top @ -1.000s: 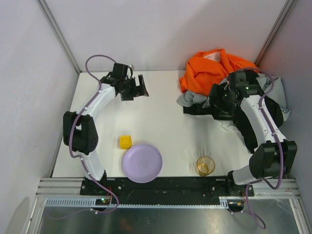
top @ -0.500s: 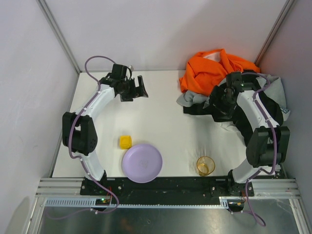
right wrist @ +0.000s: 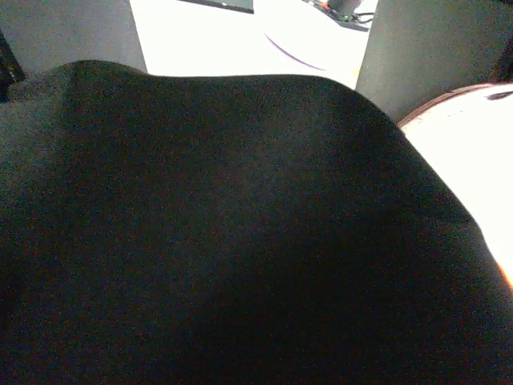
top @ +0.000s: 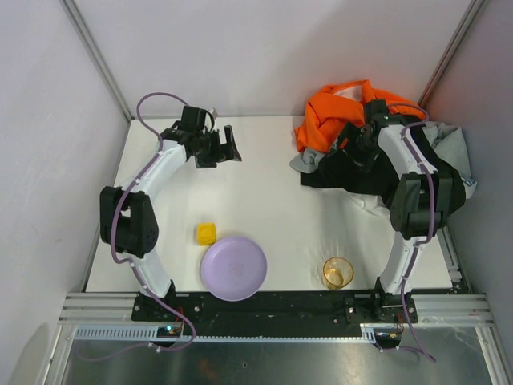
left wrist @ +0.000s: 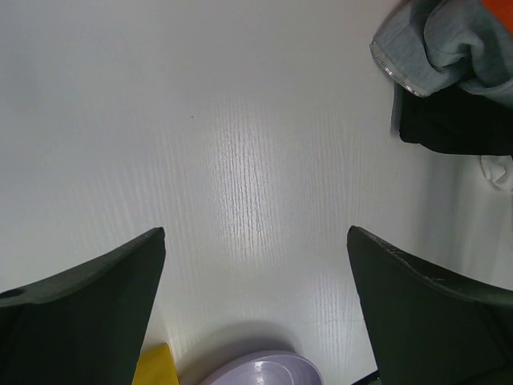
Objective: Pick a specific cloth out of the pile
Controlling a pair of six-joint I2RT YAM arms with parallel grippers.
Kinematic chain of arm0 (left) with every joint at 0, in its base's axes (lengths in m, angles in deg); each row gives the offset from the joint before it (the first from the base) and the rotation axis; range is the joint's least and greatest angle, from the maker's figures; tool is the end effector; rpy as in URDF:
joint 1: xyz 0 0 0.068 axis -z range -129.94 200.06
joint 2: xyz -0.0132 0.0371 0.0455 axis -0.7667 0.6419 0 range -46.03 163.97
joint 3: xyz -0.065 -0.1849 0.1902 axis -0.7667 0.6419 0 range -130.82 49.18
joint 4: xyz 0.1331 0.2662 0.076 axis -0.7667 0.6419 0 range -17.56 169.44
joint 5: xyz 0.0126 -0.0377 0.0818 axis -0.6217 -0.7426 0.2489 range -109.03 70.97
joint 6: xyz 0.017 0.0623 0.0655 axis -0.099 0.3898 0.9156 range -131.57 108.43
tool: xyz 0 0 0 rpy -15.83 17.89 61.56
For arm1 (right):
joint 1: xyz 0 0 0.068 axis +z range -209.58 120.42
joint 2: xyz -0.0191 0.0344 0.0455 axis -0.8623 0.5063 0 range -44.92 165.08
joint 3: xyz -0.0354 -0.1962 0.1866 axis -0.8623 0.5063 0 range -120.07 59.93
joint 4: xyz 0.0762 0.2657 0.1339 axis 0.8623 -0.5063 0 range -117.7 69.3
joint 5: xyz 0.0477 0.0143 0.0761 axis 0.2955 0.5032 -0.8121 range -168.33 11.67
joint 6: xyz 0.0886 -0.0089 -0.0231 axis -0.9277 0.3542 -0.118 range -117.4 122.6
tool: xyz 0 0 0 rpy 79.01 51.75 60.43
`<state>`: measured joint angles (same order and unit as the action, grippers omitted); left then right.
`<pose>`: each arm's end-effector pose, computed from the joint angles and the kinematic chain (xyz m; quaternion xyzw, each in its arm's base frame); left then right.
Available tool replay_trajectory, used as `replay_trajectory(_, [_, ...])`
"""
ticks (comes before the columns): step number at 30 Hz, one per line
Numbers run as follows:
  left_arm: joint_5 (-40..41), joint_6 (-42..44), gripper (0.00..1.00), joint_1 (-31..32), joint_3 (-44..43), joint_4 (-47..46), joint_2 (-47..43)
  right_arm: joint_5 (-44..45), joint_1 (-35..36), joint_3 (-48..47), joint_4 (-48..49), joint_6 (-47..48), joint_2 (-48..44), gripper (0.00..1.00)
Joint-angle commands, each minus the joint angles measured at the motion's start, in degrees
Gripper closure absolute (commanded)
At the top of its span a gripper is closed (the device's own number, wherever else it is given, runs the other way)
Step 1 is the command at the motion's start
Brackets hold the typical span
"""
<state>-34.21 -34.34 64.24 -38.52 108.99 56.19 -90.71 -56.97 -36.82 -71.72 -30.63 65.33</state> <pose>0.4518 -0.1363 0.2367 -0.0261 0.9353 -0.2227 0.2738 0.4759 0.0394 0.2116 0.2331 0.9416 0.1675 0.1761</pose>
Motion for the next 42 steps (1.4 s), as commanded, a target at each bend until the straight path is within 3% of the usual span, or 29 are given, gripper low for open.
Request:
replay_trajectory(1, [-0.54, 1.49, 0.0, -0.46, -2.26, -0.73, -1.4, -2.13, 0.73, -7.14, 2.43, -3.04, 5.46, 0.01])
replay_trajectory(5, [-0.6, 1.35, 0.0, -0.6, -2.73, -0.75, -0.74, -2.46, 0.37, -8.43, 2.37, -3.59, 8.53, 0.03])
replay_trajectory(9, [-0.64, 1.22, 0.0, -0.76, -3.35, -0.8, -0.16, -2.02, -0.39, -6.61, 3.92, -2.72, 9.06, 0.13])
replay_trajectory(15, [-1.5, 1.45, 0.0, -0.92, -4.81, -0.74, 1.05, -3.15, -1.95, -2.51, 8.72, 0.2, 6.72, 0.57])
replay_trajectory(22, [-1.76, 1.56, 0.0, -0.99, -6.0, -0.77, 2.02, -5.31, -5.56, -4.89, 9.85, 2.58, 2.76, 0.97])
replay_trajectory(28, [-2.31, 1.37, 0.0, -1.0, -6.85, -0.76, 2.67, -8.89, -9.55, -19.09, 9.82, 4.76, 1.28, 1.0])
replay_trajectory(34, [-2.71, 0.89, 0.0, -1.0, -7.29, -0.78, 2.85, -5.45, -14.44, -36.99, 10.54, 4.03, 3.73, 1.0])
replay_trajectory(42, [-2.78, -0.47, 0.0, -0.99, -6.69, -0.78, 2.47, 3.83, -20.11, -34.18, 19.61, 2.21, 2.71, 1.0])
